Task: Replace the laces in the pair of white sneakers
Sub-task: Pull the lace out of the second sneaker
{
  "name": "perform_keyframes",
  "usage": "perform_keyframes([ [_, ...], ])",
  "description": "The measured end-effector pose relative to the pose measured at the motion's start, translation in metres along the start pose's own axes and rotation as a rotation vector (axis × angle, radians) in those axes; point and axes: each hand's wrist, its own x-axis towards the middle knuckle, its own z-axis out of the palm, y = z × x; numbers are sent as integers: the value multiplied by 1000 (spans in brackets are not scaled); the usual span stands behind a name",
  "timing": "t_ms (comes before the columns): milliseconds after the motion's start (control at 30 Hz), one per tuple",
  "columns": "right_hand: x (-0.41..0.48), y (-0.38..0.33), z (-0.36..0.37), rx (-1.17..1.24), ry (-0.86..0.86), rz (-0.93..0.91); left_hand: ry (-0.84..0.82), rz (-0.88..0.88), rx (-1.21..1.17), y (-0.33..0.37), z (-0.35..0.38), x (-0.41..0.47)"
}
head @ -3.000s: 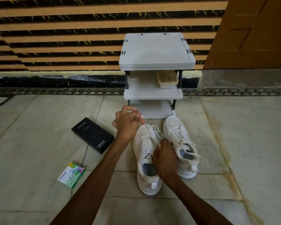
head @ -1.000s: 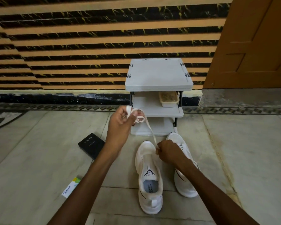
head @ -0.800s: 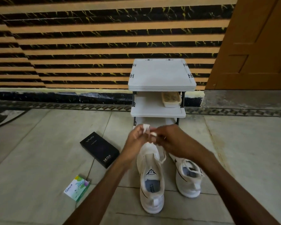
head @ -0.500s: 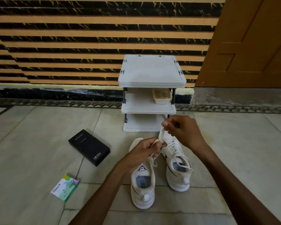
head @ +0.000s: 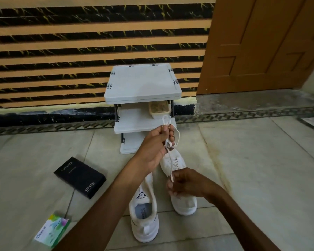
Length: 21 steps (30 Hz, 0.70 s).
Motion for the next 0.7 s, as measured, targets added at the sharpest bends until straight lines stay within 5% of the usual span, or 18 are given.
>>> perform_keyframes([
  [200,-27,4,-41,352,662,-121,-81,141,778,-38,9,18],
  [333,-36,28,-57,641,558,11,-340,140,1261,-82,38,36],
  [467,-54,77,-71,677,655,81,-539,-60,1158,-125,70,47],
  [700,-92,135,-89,561,926,284,-164,-38,1084,-211,115,32],
])
